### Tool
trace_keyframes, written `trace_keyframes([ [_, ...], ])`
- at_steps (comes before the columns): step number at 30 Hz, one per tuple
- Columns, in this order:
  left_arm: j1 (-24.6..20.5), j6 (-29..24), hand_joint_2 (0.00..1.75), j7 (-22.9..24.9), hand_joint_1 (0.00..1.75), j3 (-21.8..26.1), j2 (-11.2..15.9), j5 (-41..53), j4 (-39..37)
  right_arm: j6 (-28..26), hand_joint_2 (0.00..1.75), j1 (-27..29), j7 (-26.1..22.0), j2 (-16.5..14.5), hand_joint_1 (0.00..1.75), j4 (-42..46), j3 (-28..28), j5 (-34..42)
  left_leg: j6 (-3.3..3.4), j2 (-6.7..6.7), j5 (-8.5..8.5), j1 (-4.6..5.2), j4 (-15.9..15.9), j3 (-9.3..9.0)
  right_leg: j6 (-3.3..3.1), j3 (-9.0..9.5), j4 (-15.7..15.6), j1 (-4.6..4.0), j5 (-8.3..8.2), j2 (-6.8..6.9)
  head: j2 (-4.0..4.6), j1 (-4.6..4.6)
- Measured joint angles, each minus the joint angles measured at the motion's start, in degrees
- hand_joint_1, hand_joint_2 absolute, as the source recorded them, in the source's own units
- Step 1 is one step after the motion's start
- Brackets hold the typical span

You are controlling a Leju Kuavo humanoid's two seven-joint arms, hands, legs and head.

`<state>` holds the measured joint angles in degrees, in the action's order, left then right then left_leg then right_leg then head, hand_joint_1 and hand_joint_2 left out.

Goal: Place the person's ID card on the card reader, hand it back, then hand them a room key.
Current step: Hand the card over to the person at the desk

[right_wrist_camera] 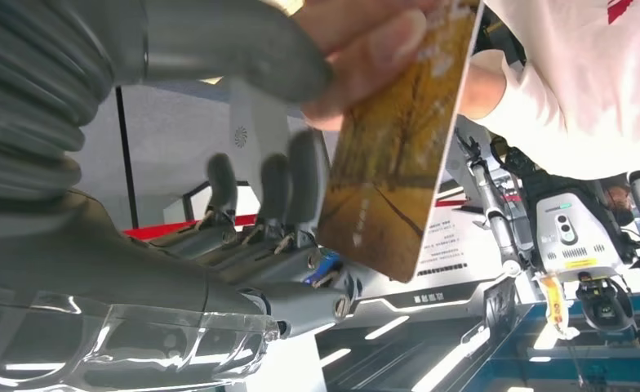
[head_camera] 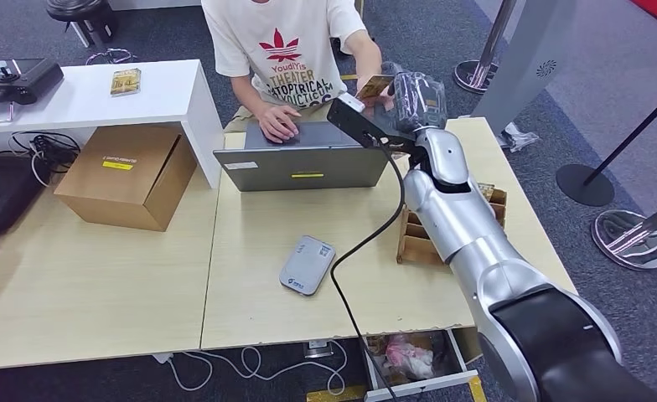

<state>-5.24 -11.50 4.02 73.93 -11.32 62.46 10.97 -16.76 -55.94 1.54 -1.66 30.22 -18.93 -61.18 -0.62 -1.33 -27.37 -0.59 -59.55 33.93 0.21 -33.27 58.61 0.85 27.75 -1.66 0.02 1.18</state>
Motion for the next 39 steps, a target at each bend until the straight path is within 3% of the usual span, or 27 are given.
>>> trace_keyframes([
  [8,0.03,1.93,0.00,-0.06,0.00,-0.01,0.33,-0.25,0.00,-1.64,1.75,-0.04,-2.05,-0.09,0.00,-0.24,0.98,0.41,0.00,0.00,0.00,0.00,0.00,0.00,0.00,0.00,0.00,0.00,0.00,0.00,0.00,0.00],
  [15,0.05,2.42,0.00,-0.10,0.00,-0.01,0.58,-0.62,0.00,-1.42,1.75,1.52,-8.81,-0.14,0.00,3.15,4.36,9.35,0.00,0.00,0.00,0.00,0.00,0.00,0.00,-0.01,0.00,0.00,0.00,0.00,0.00,0.00],
  [19,0.11,2.37,0.00,-0.45,0.00,0.00,0.58,-0.72,0.00,1.75,1.75,3.91,-13.24,-0.13,0.00,6.31,7.84,19.69,0.00,0.00,0.00,0.00,0.00,0.00,0.00,-0.01,-0.01,0.00,0.00,0.00,0.00,0.01],
  [26,0.15,-0.10,0.00,-1.02,0.00,0.02,0.21,-1.31,0.00,6.48,1.75,8.37,-16.65,0.44,0.00,11.23,11.58,31.88,0.00,0.01,-0.01,0.00,0.00,0.00,0.00,-0.03,-0.02,0.00,0.00,-0.01,0.00,0.00],
  [33,0.27,0.97,0.00,-0.73,0.00,0.22,0.19,-2.89,0.00,7.42,1.75,14.46,-16.78,0.95,0.00,17.30,11.73,36.87,0.00,0.00,-0.01,-0.01,0.01,0.00,0.00,-0.04,-0.02,-0.01,0.01,0.00,0.00,-0.01],
  [39,0.46,-0.14,0.00,-0.57,0.00,1.06,-0.21,-4.62,0.00,3.30,1.75,21.62,-17.00,1.62,0.00,23.68,9.87,37.27,0.00,0.00,-0.02,-0.01,0.02,0.01,0.01,-0.05,-0.03,-0.01,0.03,0.00,0.00,0.00],
])
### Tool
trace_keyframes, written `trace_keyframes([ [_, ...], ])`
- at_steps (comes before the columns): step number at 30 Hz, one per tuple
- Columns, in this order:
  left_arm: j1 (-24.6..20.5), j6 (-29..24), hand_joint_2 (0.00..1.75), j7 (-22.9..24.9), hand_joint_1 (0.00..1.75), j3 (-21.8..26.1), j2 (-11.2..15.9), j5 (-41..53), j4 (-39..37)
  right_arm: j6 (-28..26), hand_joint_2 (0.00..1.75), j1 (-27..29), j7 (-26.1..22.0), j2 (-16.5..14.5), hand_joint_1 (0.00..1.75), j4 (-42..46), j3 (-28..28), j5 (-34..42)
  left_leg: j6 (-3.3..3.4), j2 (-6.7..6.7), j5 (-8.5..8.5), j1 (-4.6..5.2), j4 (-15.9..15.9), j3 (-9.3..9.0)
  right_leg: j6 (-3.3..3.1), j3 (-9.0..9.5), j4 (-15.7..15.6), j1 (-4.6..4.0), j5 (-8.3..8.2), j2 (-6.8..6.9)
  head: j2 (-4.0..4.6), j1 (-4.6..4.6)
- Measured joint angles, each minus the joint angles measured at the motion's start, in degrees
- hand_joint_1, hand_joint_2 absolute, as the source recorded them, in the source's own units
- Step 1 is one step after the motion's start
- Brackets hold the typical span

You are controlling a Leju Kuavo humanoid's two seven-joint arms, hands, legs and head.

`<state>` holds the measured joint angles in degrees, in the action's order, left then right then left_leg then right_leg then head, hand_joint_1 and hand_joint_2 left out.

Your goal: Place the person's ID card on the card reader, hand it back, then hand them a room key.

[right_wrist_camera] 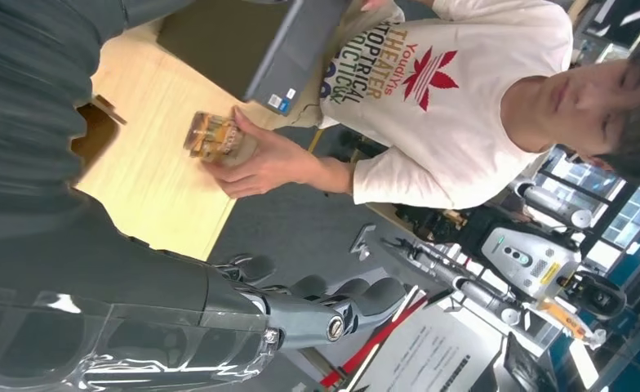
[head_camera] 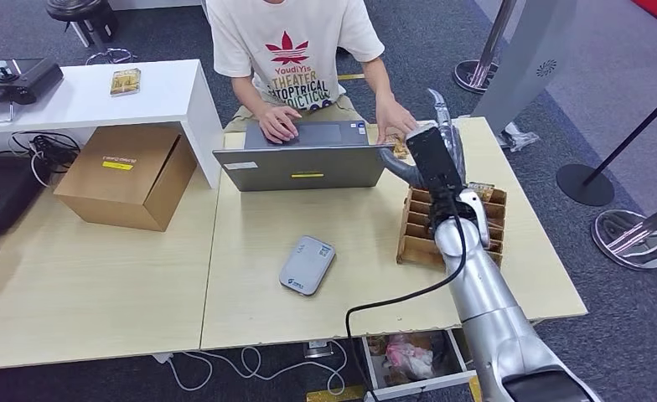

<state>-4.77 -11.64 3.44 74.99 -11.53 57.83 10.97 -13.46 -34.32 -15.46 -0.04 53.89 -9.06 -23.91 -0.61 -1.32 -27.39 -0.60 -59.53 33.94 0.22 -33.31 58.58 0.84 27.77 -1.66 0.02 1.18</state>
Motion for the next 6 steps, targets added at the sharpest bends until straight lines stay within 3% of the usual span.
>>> trace_keyframes([
  [6,0.28,-0.84,0.00,-0.10,0.00,0.95,-0.63,-0.93,0.00,-5.77,1.75,7.19,0.73,0.54,0.00,7.02,-1.59,-1.86,0.01,0.01,-0.02,0.01,0.00,0.01,0.04,0.00,-0.01,0.01,0.03,-0.01,0.00,0.00],
])
